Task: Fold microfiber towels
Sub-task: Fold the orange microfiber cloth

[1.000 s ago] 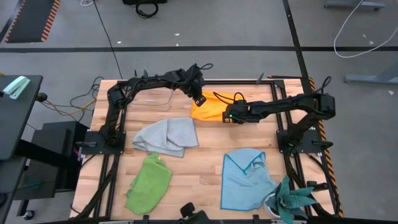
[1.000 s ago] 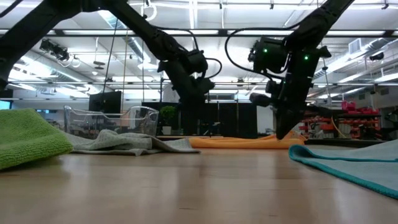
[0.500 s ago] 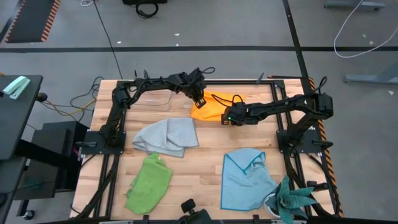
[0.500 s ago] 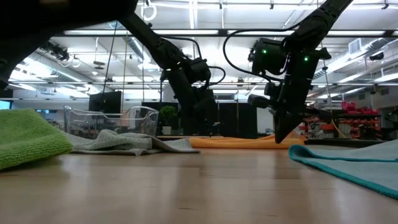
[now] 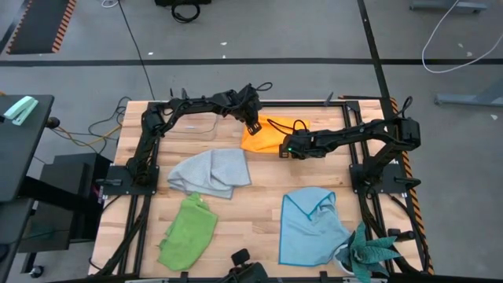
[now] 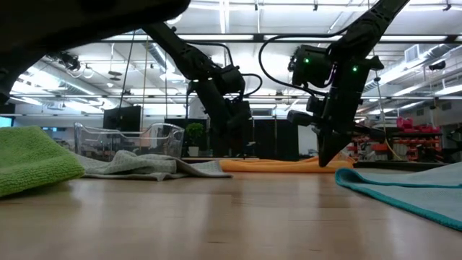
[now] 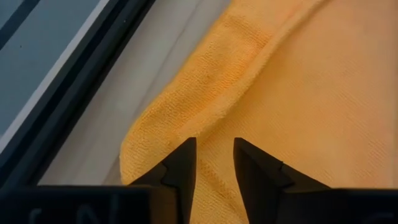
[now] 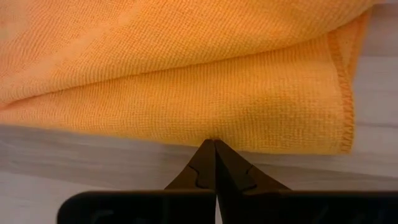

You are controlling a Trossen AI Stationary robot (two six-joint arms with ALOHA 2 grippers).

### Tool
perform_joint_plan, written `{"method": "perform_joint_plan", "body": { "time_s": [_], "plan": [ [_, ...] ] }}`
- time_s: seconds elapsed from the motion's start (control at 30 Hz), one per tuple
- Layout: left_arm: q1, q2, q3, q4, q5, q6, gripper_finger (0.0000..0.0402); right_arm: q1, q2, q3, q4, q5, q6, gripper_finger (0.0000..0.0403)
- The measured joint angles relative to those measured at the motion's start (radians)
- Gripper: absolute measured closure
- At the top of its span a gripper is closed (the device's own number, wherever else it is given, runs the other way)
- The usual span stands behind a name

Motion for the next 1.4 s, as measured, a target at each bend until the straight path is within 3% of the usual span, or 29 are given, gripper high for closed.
{"method": "perform_joint_plan", "body": {
  "time_s": [0.27,0.53,0.73,1.07,1.4],
  "plan": [
    [0.003,0.018,0.001,0.014,-0.013,0.012,0.0251,0.0,0.0,0.0,0.011,-0.004,0.0,0.04],
    [-0.001,0.018,0.001,0.018,-0.063,0.049,0.0249,0.0,0.0,0.0,0.033,-0.04,0.001,0.04],
    [-0.01,0.018,0.001,0.015,-0.066,0.047,0.0283,0.0,0.0,0.0,0.033,-0.056,0.008,0.0401],
    [-0.023,0.018,0.001,0.006,-0.046,0.048,0.0387,0.014,0.0,0.0,0.033,-0.062,0.008,0.0401],
    [-0.019,0.018,0.0,-0.042,-0.042,-0.029,0.0395,0.059,0.0,0.0,-0.087,-0.104,0.028,0.0402]
  ]
}}
